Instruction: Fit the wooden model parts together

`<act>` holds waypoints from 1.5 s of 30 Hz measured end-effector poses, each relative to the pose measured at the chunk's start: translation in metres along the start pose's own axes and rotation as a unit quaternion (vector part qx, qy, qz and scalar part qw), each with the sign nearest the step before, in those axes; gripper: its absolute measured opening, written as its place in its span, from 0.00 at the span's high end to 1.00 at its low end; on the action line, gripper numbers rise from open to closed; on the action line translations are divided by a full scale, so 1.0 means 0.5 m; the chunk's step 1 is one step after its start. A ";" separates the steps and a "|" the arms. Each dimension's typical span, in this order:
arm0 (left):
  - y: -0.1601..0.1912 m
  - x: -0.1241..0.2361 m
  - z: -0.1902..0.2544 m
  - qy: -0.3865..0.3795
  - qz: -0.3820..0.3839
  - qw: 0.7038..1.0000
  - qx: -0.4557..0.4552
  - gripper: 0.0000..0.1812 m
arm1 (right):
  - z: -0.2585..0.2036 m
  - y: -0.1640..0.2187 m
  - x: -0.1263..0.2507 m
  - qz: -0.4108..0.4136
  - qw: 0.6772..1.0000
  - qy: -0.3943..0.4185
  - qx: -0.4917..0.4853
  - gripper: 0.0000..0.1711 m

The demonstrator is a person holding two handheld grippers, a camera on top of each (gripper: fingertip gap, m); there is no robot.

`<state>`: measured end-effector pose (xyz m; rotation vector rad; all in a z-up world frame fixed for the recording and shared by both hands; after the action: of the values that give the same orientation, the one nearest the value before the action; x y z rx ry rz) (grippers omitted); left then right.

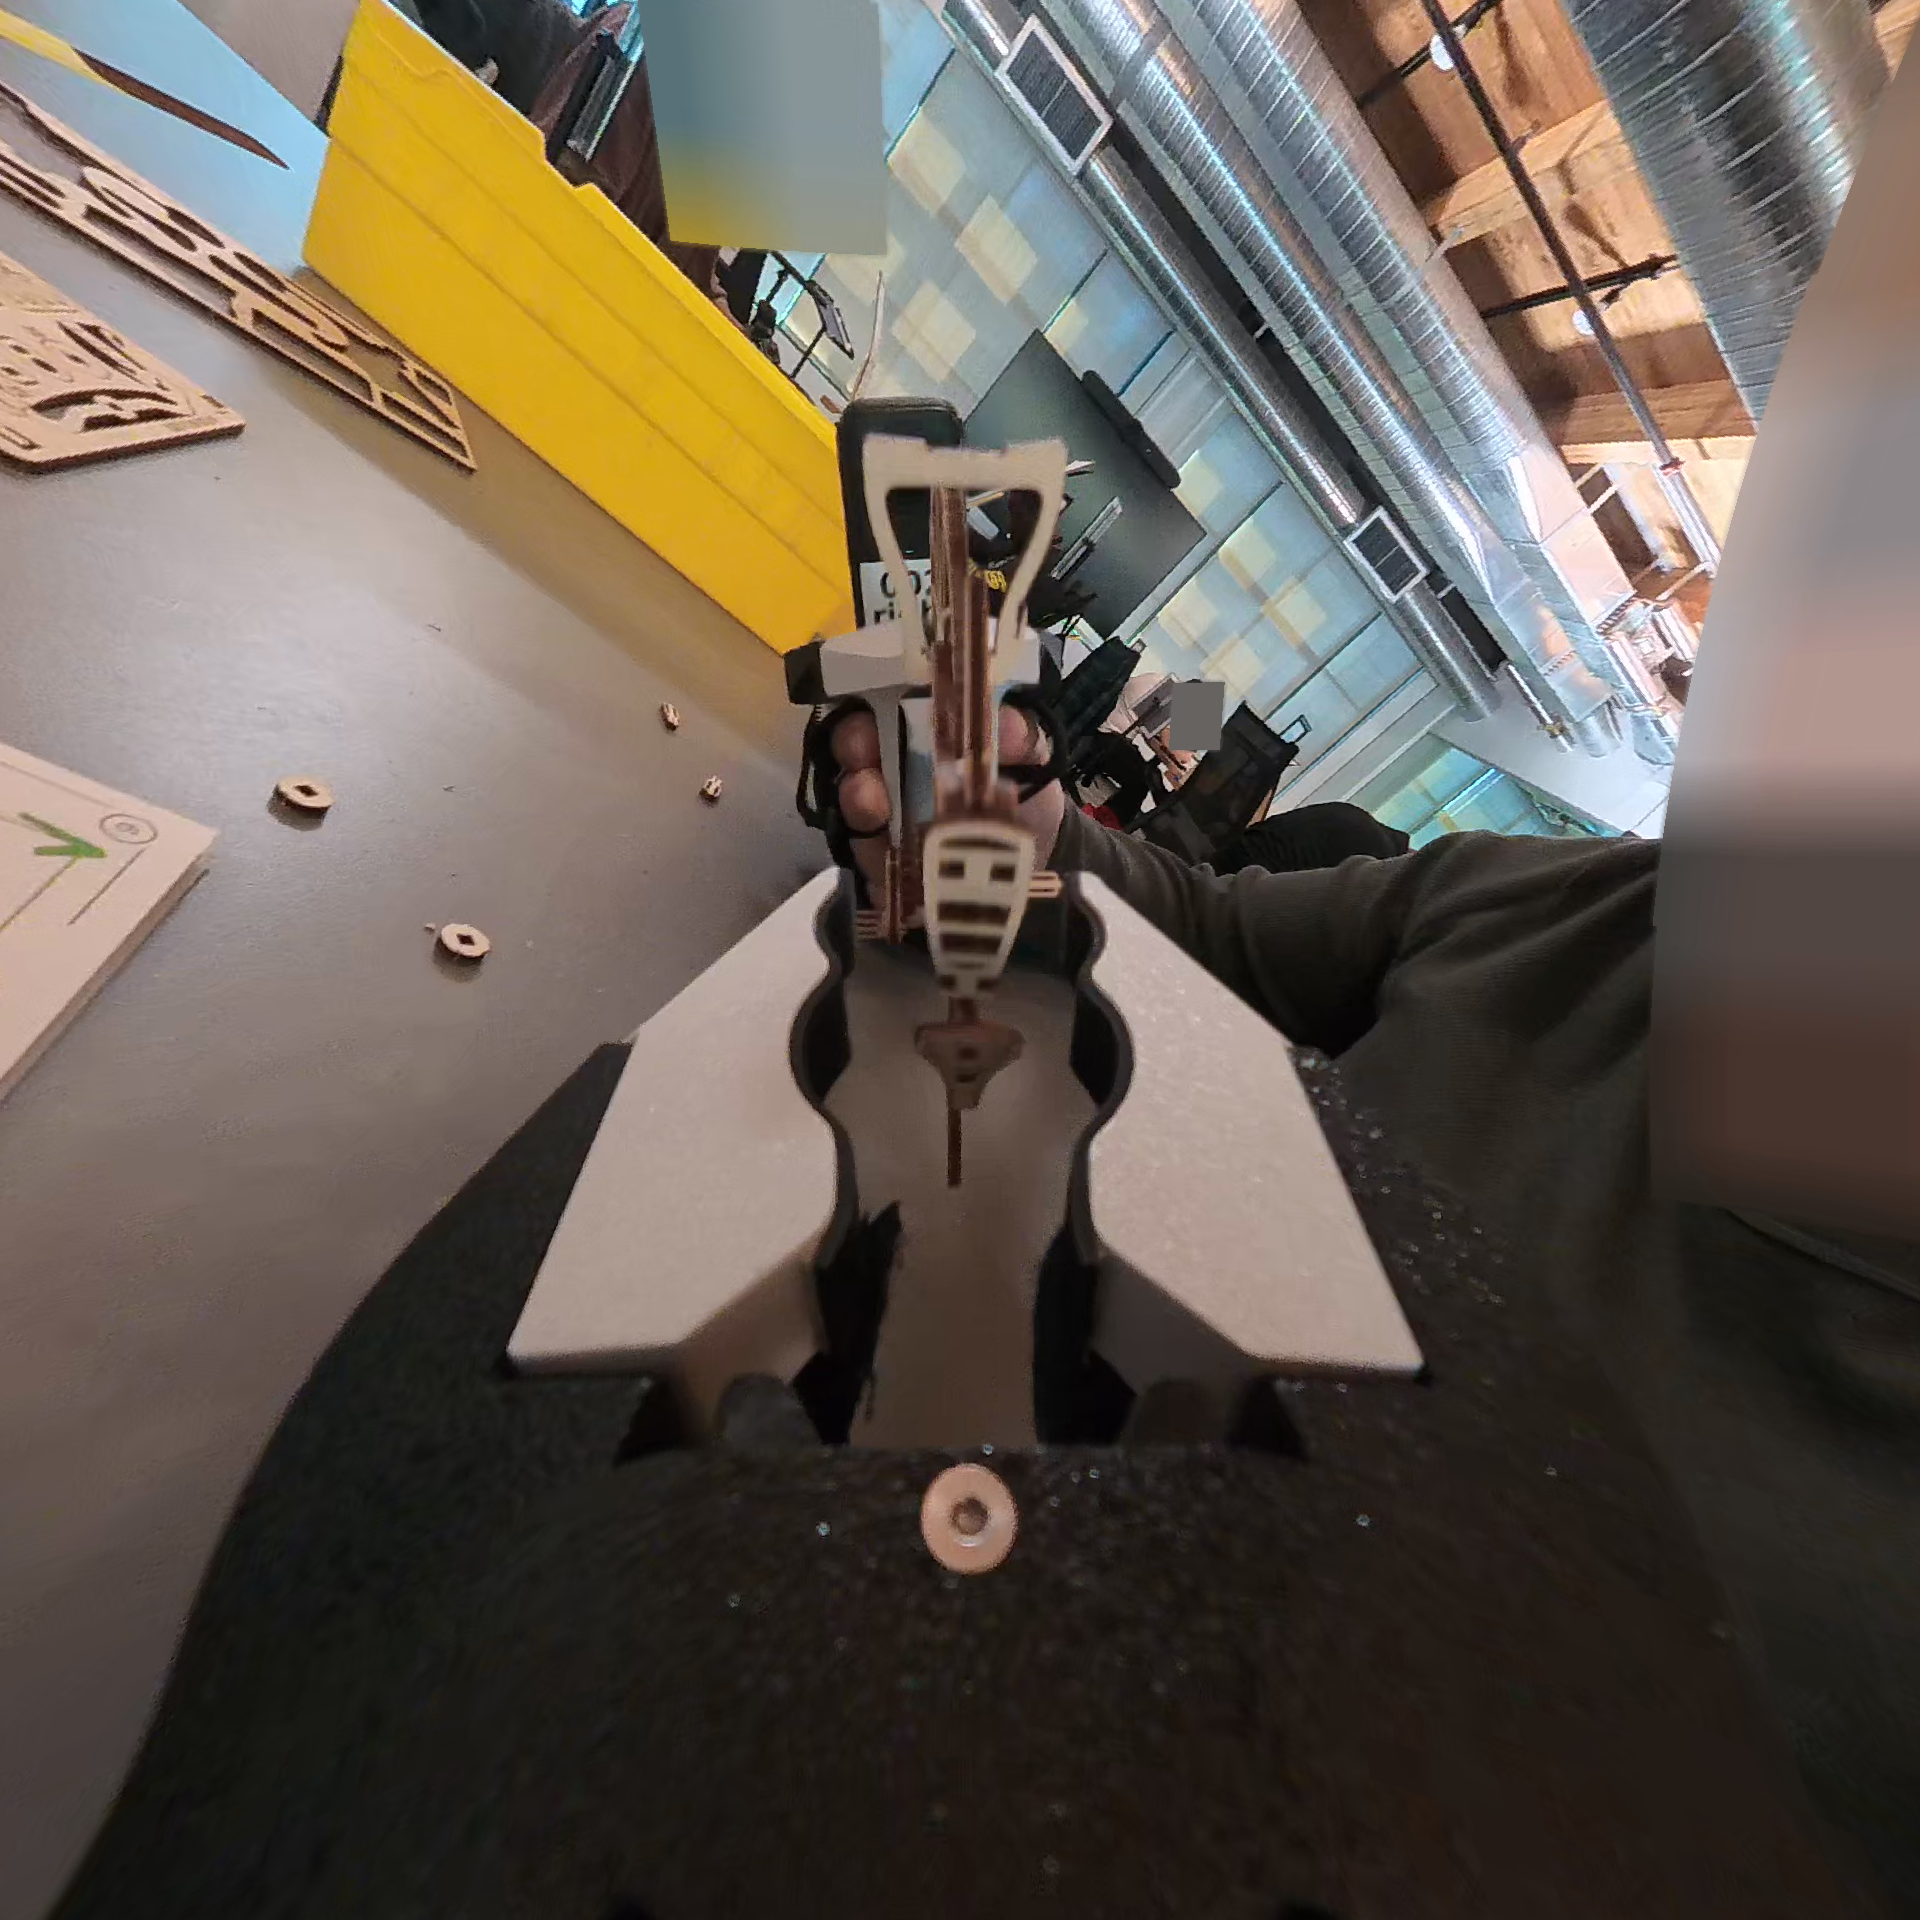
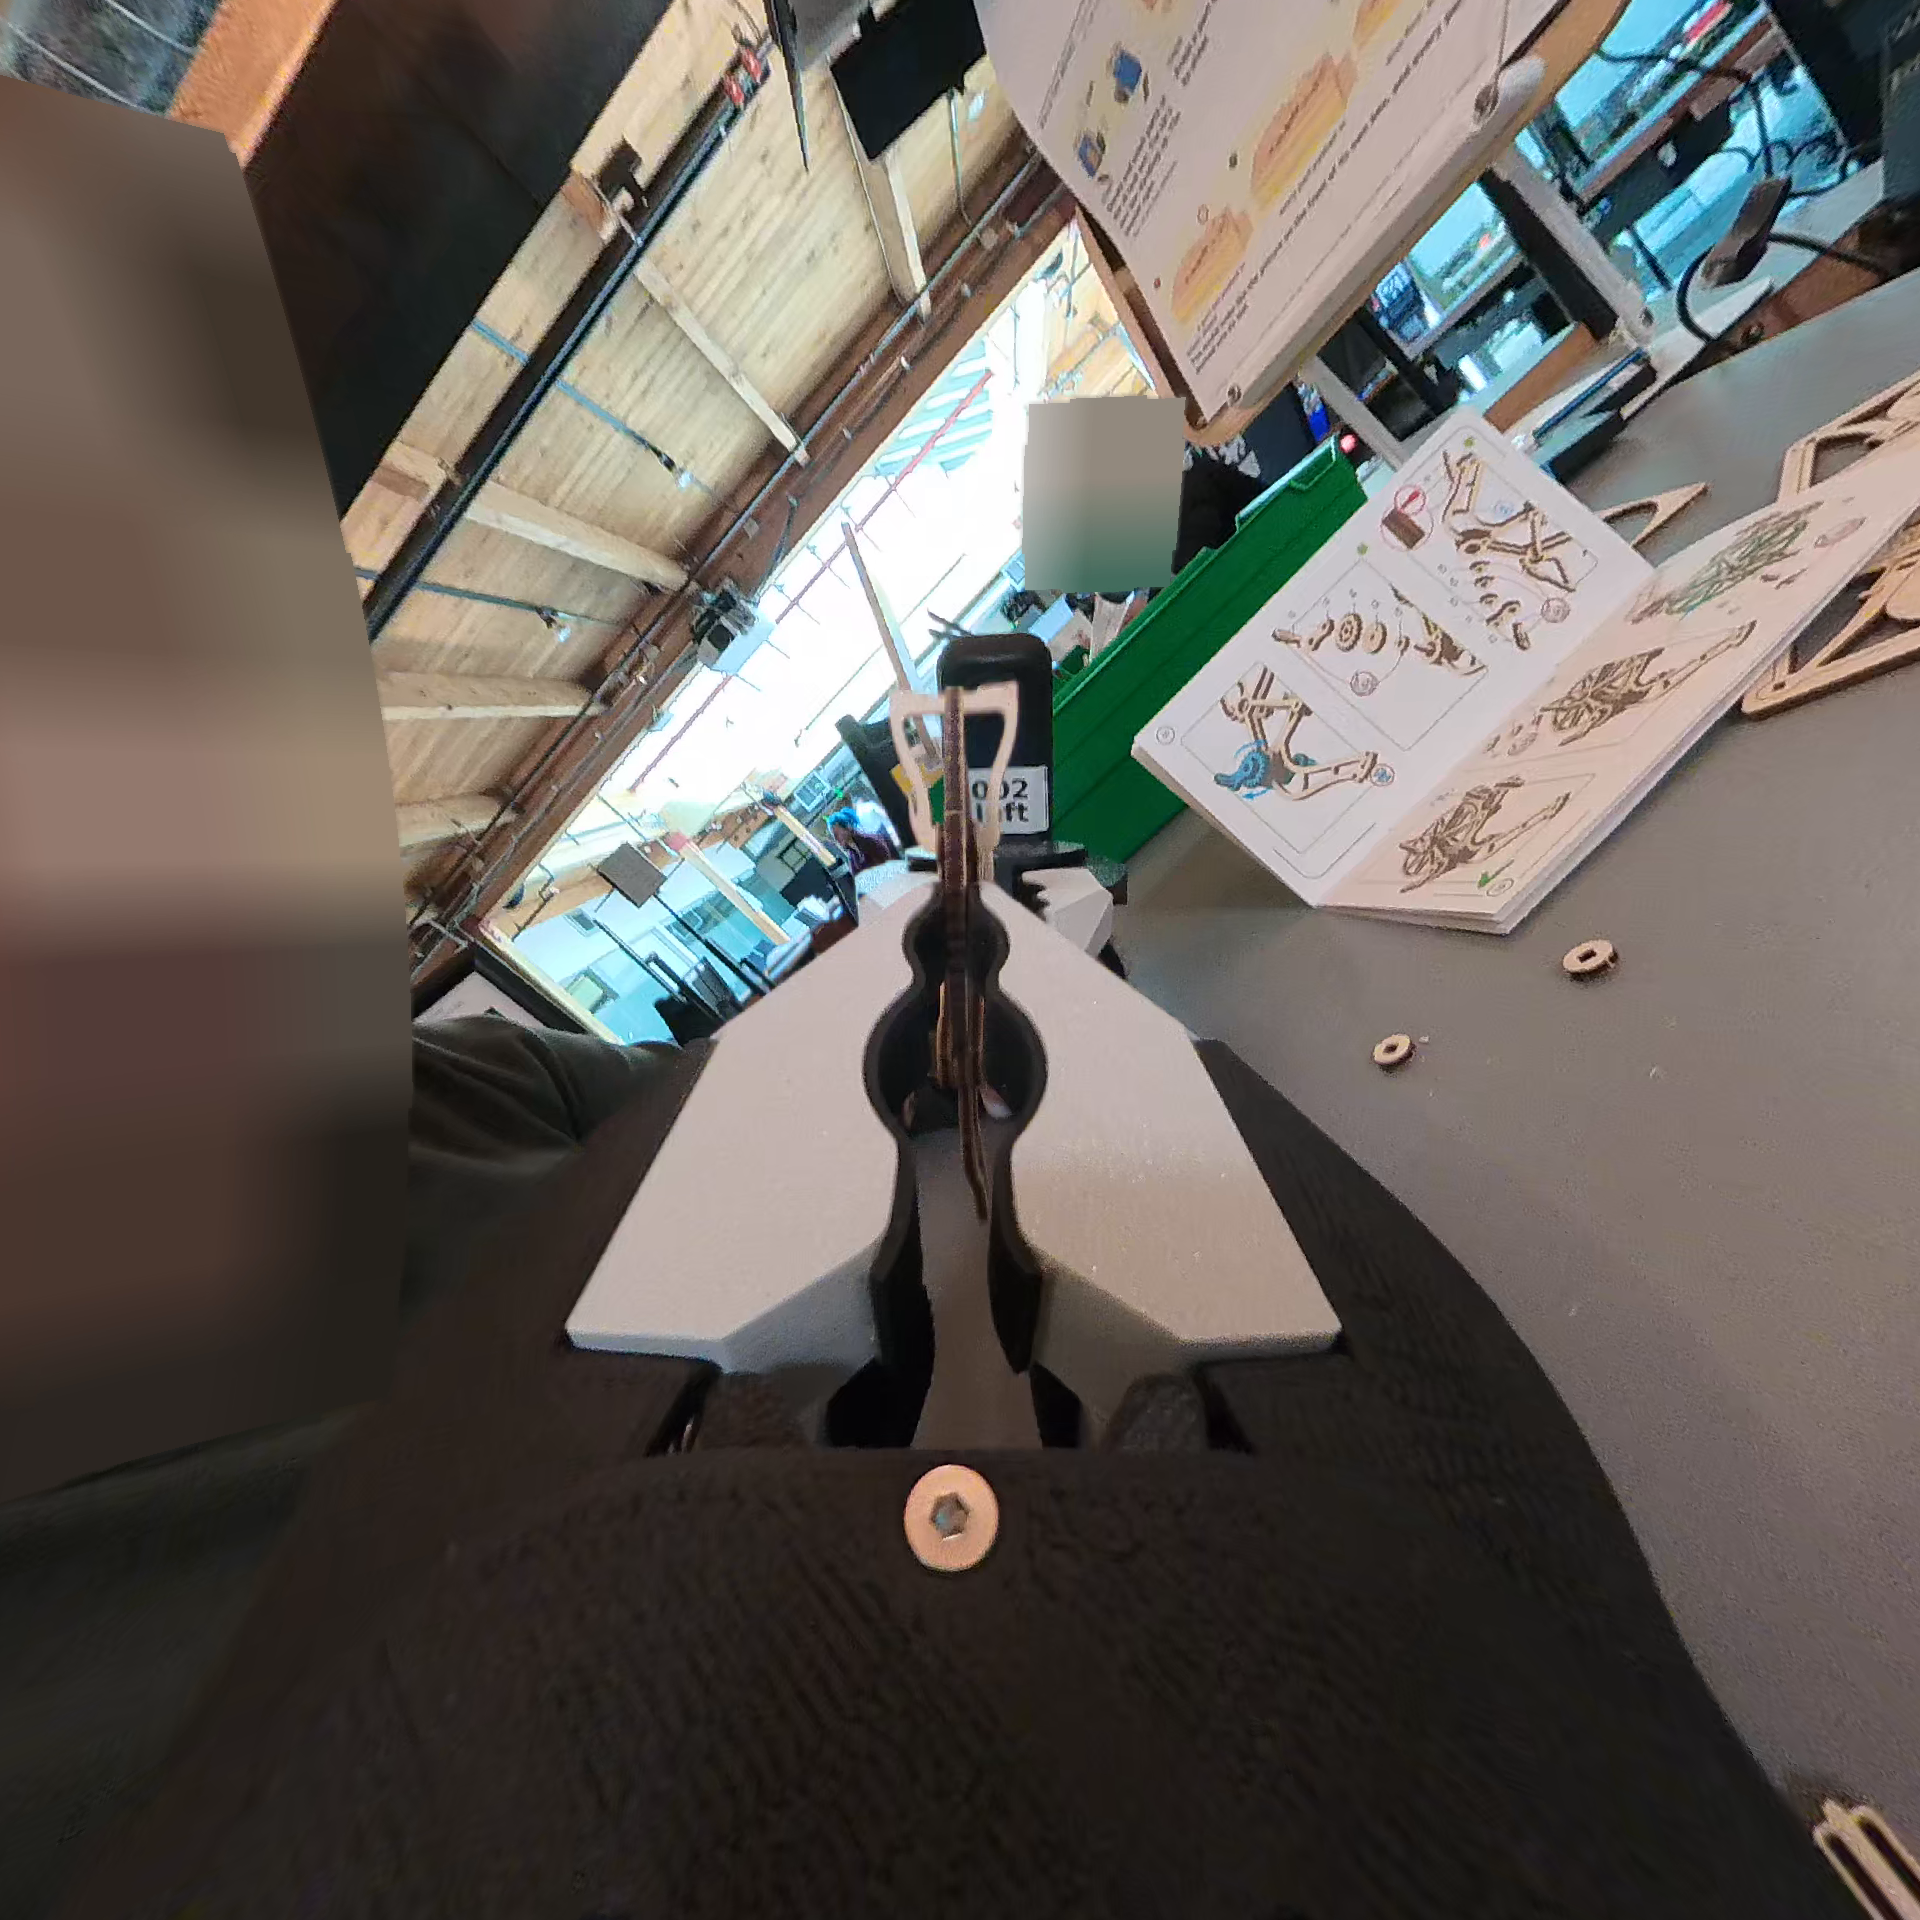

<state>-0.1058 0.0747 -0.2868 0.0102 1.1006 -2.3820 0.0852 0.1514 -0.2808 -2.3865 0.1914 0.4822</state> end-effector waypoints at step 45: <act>0.045 -0.003 0.109 0.171 0.054 0.881 -0.438 0.97 | -0.174 0.023 -0.002 0.017 0.906 -0.210 0.366 1.00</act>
<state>-0.0834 0.0246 -0.2658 0.1768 2.1884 -1.6210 0.1065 0.0857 -0.2269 -1.5086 0.1778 0.7702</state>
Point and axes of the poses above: each gripper's, where its closed fingertips meet, x back along the fingers, y out of its underside, z = x × y across the jaws, the point moved 9 cm from there along x, back along the fingers, and after that the axes turned 13 degrees about z, right-handed, at the moved point
